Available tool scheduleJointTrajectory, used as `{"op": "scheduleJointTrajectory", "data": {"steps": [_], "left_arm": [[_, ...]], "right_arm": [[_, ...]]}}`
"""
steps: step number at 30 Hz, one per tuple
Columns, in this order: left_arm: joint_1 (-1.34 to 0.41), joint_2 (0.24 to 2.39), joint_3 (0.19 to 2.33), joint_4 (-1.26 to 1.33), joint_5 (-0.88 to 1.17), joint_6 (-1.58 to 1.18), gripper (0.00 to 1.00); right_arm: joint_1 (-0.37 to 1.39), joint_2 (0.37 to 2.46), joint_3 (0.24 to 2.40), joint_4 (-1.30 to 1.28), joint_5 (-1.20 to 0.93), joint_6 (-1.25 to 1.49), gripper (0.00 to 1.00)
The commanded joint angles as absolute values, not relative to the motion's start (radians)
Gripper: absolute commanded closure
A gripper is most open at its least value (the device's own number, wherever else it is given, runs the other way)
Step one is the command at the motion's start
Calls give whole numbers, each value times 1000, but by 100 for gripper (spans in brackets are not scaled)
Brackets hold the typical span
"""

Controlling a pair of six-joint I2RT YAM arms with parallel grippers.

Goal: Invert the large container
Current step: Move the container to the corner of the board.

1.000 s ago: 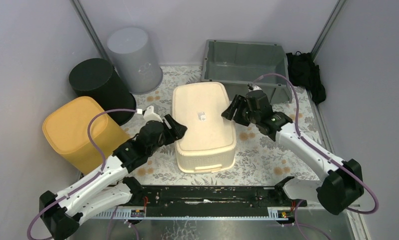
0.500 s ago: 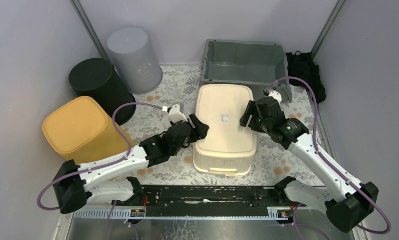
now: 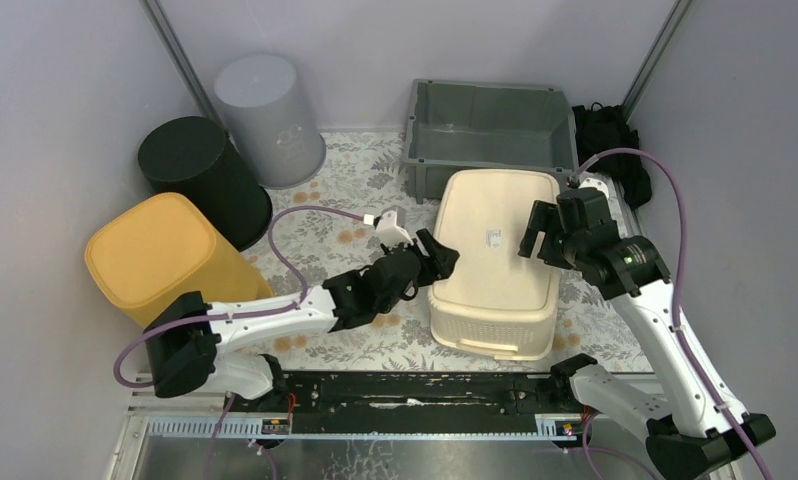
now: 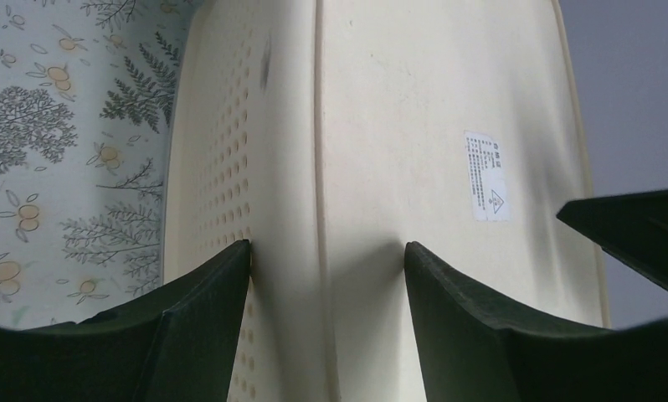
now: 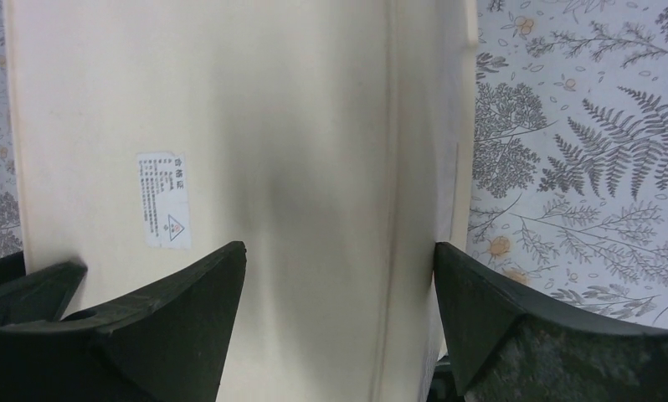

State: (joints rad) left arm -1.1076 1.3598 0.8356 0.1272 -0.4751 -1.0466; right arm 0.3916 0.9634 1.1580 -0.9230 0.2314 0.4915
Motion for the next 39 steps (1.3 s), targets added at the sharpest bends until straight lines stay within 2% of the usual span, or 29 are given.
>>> {"op": "scheduleJointTrajectory", "data": {"steps": [1,16,28,39], "left_arm": [[-1204,1463,917,333,-224,-1098,32],[-1214,1547,959,422,-84,-1055,30],[-1219,1438,935,340,-71,-978,1],[-1219,1416,937,300,-71,-916,0]], "right_arm": [[444,954,1241,-714,-222,557,14],[444,954,1251,-718,-264,557,15],[445,971,1266,-737,-272,539,14],[444,979,1267,-753,-258,526,14]]}}
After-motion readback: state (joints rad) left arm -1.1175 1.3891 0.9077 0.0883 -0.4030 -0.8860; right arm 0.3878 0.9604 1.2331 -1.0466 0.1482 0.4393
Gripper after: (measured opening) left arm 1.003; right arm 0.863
